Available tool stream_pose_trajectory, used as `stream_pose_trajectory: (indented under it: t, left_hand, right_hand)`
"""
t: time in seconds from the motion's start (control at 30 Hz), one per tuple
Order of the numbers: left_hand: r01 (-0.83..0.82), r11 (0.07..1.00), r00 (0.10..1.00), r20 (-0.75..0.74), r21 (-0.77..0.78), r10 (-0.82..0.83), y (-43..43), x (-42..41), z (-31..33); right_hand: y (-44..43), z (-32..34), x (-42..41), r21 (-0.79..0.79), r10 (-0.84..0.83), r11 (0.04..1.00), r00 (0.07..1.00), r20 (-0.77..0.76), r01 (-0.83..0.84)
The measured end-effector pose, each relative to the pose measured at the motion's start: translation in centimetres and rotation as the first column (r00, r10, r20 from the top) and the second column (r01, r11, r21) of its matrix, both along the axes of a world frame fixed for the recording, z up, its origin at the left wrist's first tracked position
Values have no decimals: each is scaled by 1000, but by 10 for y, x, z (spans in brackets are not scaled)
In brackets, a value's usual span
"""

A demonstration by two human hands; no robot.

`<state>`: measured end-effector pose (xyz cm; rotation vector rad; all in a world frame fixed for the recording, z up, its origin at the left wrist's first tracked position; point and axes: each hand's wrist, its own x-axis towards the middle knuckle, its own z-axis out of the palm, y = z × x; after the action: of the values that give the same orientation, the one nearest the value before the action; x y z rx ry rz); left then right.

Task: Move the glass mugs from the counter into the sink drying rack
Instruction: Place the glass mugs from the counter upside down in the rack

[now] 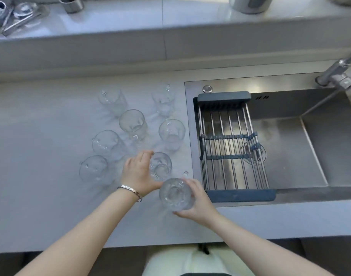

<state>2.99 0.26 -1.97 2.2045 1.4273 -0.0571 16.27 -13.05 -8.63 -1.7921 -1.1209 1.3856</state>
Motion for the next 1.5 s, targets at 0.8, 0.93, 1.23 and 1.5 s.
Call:
stream_pose_trajectory:
  t: [0.8,0.93,1.23,1.5]
  left_hand:
    - [-217,956,955,157,-200,250,4,143,23]
    - [-258,941,949,125,-217,289,8,144,21]
    - [-372,849,874,166,-375,456,10,161,37]
    - [-303,414,752,52,-859,658,27,231,29]
  right_hand:
    - [138,24,216,-256,26,953,795,606,164]
    - [182,6,195,-299,-11,920,781,625,252]
    - [116,51,217,-42,0,999,994,114,5]
    - [50,67,227,442,-50,892,948,314,-99]
